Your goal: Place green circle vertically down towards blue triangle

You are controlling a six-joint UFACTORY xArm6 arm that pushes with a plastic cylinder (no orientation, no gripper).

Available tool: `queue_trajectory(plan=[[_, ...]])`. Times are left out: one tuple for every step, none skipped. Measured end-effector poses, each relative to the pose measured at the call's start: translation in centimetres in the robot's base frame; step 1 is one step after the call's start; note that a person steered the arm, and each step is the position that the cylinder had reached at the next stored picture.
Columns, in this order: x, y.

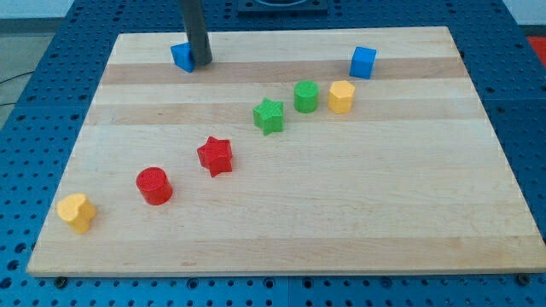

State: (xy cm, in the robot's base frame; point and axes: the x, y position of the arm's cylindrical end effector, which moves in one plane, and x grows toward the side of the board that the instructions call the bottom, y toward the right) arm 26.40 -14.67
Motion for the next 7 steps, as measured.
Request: queue_trajectory(plan=[[-0.1,-2.9],[-0.1,3.5],[0.4,16.2],[2.5,21.9],[5.3,21.4],[8.8,21.6],[9.1,16.2]])
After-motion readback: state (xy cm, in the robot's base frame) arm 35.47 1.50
